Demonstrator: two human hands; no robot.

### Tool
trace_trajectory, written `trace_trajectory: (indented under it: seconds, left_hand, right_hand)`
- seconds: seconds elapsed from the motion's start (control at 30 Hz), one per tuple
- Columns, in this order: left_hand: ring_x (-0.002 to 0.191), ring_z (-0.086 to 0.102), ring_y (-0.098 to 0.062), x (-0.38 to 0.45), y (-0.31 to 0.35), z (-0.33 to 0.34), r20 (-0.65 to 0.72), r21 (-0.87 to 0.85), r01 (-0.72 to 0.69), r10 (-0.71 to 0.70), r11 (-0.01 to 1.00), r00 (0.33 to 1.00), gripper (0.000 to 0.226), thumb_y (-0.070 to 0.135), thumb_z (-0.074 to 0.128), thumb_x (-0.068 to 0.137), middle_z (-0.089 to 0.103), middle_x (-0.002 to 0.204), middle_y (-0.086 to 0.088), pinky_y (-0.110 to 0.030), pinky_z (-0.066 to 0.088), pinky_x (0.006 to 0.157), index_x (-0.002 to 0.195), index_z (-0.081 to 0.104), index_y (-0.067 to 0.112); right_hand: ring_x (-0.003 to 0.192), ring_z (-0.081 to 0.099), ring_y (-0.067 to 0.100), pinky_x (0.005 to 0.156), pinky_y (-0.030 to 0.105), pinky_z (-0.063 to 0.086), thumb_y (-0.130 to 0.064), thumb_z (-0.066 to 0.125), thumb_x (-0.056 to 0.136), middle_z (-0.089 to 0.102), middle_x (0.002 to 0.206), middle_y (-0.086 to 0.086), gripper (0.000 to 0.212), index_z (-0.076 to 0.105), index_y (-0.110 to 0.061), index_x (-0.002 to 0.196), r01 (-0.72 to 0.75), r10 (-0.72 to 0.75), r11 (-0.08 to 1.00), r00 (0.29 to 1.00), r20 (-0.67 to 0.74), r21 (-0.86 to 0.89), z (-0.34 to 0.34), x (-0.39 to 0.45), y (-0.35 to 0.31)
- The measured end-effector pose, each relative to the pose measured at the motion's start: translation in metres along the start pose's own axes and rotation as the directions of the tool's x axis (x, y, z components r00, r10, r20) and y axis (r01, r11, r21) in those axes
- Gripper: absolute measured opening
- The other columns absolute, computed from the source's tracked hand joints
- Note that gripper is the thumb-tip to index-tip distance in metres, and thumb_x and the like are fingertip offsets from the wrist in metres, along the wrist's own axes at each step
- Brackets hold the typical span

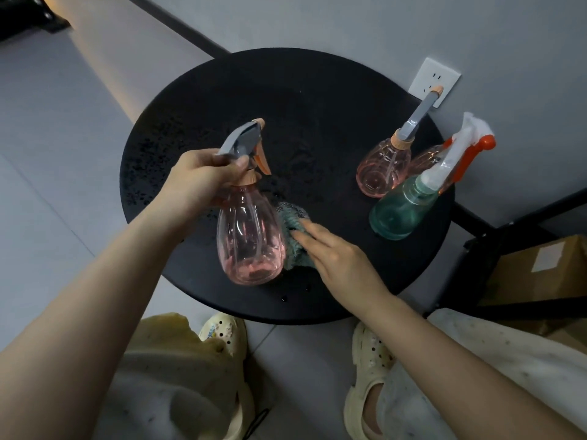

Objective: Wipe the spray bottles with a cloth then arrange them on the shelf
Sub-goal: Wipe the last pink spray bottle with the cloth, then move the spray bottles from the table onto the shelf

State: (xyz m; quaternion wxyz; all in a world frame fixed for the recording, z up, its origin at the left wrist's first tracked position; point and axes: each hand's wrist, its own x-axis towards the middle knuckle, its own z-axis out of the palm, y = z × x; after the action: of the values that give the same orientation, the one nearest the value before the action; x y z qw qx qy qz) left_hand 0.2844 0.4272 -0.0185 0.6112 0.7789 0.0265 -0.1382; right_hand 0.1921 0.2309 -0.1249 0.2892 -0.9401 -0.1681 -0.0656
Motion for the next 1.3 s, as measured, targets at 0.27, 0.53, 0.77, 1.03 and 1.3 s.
trace_trajectory:
  seconds: [0.27, 0.53, 0.77, 1.03, 1.3]
  left_hand:
    - [0.062, 0.065, -0.005, -0.006, 0.0, -0.012, 0.004, -0.02, -0.017, 0.017, 1.0, 1.0, 0.012, 0.018, 0.059, 0.091, 0.069, 0.069, 0.006, -0.021, 0.055, 0.06, 0.082, 0.068, 0.017]
    - [0.062, 0.065, -0.007, -0.009, 0.017, -0.003, -0.022, -0.089, -0.041, 0.039, 0.995, 0.999, 0.01, 0.02, 0.063, 0.089, 0.068, 0.07, 0.003, -0.024, 0.057, 0.061, 0.081, 0.068, 0.016]
    - [0.077, 0.07, -0.013, -0.03, 0.042, 0.039, 0.034, -0.009, -0.132, 0.132, 0.991, 0.991, 0.01, 0.028, 0.073, 0.08, 0.073, 0.079, 0.001, -0.037, 0.056, 0.081, 0.086, 0.072, 0.021]
    - [0.073, 0.069, -0.011, -0.071, 0.084, 0.102, 0.044, 0.121, -0.233, 0.229, 0.965, 0.972, 0.02, 0.047, 0.074, 0.065, 0.072, 0.073, 0.011, -0.046, 0.056, 0.077, 0.077, 0.071, 0.032]
    - [0.082, 0.064, -0.006, -0.136, 0.145, 0.171, 0.093, 0.197, -0.376, 0.364, 0.906, 0.927, 0.015, 0.039, 0.072, 0.071, 0.069, 0.078, 0.015, -0.031, 0.051, 0.074, 0.08, 0.068, 0.028]
  right_hand:
    - [0.132, 0.039, 0.02, 0.102, 0.038, 0.041, -0.008, 0.042, 0.098, 0.041, 0.145, -0.004, 0.04, 0.049, -0.019, 0.136, -0.156, 0.11, 0.983, 0.924, 0.367, 0.097, 0.027, 0.015, -0.018]
    - [0.116, 0.053, 0.005, 0.097, 0.014, 0.041, -0.012, 0.044, 0.096, 0.06, 0.127, -0.003, 0.037, 0.056, -0.017, 0.131, -0.423, 0.478, 0.766, 0.878, 0.009, 0.484, -0.022, 0.029, -0.056]
    - [0.118, 0.051, 0.005, 0.098, 0.029, 0.045, -0.051, 0.073, 0.069, 0.051, 0.131, -0.008, 0.077, 0.038, -0.032, 0.134, -0.397, 0.471, 0.74, 0.882, 0.003, 0.543, -0.051, 0.012, -0.064]
    - [0.119, 0.047, 0.005, 0.092, 0.029, 0.047, -0.052, 0.075, 0.067, 0.042, 0.136, -0.011, 0.085, 0.035, -0.031, 0.138, -0.484, 0.586, 0.786, 0.781, -0.215, 0.384, -0.107, -0.03, -0.069]
    - [0.121, 0.044, 0.011, 0.088, 0.027, 0.044, -0.046, 0.079, 0.069, 0.038, 0.134, -0.006, 0.087, 0.032, -0.029, 0.141, -0.516, 0.678, 0.734, 0.602, -0.423, 0.442, -0.176, -0.091, -0.083]
